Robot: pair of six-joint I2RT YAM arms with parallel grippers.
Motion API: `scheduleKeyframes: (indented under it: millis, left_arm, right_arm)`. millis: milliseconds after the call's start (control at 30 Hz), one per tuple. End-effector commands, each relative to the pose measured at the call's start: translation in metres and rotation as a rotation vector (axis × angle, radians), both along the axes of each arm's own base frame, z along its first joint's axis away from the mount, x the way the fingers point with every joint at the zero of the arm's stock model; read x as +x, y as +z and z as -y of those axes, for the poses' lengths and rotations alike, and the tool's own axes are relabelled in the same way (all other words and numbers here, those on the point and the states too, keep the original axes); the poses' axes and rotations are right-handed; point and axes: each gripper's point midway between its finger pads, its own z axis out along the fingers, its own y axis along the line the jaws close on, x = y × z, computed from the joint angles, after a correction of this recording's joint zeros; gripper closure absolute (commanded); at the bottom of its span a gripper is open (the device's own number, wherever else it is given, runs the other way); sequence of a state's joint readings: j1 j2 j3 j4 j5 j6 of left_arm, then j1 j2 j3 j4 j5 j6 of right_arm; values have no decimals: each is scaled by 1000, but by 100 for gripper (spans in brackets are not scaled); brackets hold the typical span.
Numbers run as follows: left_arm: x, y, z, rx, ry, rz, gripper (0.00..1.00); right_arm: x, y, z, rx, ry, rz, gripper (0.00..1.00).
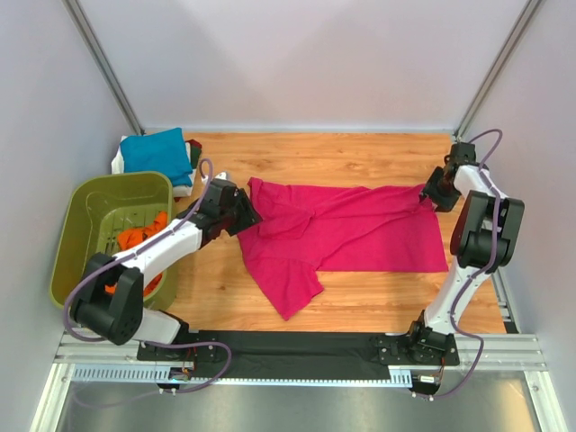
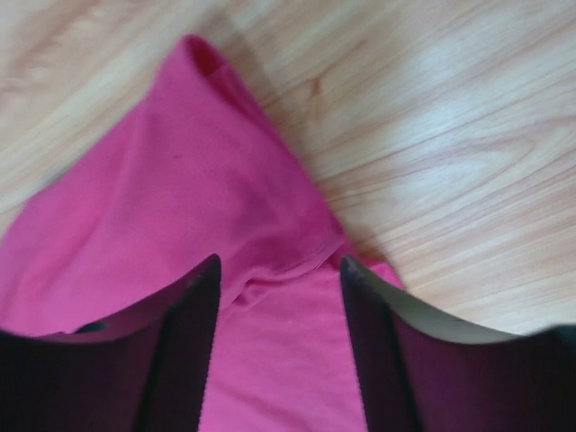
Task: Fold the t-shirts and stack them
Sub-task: Fold the tshirt
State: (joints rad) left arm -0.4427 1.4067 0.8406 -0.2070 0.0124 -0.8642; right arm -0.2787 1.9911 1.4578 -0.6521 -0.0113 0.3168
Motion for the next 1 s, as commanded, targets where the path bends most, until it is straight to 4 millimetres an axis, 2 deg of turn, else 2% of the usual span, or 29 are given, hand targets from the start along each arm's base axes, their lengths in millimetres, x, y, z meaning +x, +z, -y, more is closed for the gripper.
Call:
scheduleKeyframes:
  millis: [0,33,67,100,133,167,200,233,267,300,333,367,400,433,500,533,600,633,700,733,800,833,867,900,933,967]
  left_arm:
    - [23,69,-6,46,-11,198,38]
    - [27,77,-7,66,-15,218,36]
    - [31,79,-10,101,-22,216,33]
    - [42,96,-12,130,-20,261,30]
    - [48,101,-12,138,-24,271,28]
    - [56,95,-14,150,-24,250,27]
    - [65,109,-9,133,-37,277,27]
    - [72,109,-8,148,-47,282,27]
    - [80,98,-7,167,-50,258,27]
    - [89,105,-6,174,-45,275,27]
    - [95,103,-6,192,-43,273,27]
    - [102,89,-8,214,-39,249,27]
    - [109,89,-8,222,-28,253,27]
    - [115,76,-8,233,-25,232,27]
    - [126,71,-9,229,-25,233,28]
    - [132,59,-8,235,-33,217,29]
    - [143,57,-7,254,-47,228,30]
    - [147,45,-6,269,-55,206,32]
    - [158,46,-4,285,-61,221,33]
    - [163,36,-3,297,-63,207,34]
    - [173,36,-6,323,-43,214,36]
    - [177,28,-8,336,-38,201,37]
    - [180,26,-10,342,-26,198,38]
    - [185,27,-12,346,-1,202,40]
    - [188,20,-15,351,11,191,44]
    - [191,17,-17,352,24,185,46]
  right_arm:
    - [24,81,-7,16,53,203,40]
    - [25,90,-13,28,67,224,37]
    - [25,108,-14,20,73,264,30]
    - [25,117,-17,19,80,286,27]
    - [24,125,-21,15,87,302,25]
    - [23,142,-25,8,92,343,24]
    - [20,146,-27,9,95,355,23]
    - [18,151,-33,13,103,368,23]
    - [16,162,-37,8,109,400,23]
    - [12,156,-42,14,117,391,23]
    - [10,157,-47,19,119,395,23]
    - [10,159,-51,21,123,415,24]
    - [6,149,-59,38,134,398,24]
    - [4,145,-64,46,135,395,25]
    - [4,136,-71,51,145,381,26]
    - [3,129,-78,46,158,363,26]
    - [6,118,-90,53,174,340,28]
    - [9,113,-94,60,180,332,29]
    - [16,110,-105,68,195,342,33]
    - [21,103,-115,69,216,329,38]
    - [35,106,-123,53,231,348,44]
    - [41,95,-131,42,244,326,49]
    - [51,102,-130,32,243,346,52]
    - [57,101,-145,28,274,345,55]
    - [63,87,-145,19,269,318,60]
    - [67,84,-146,13,268,311,61]
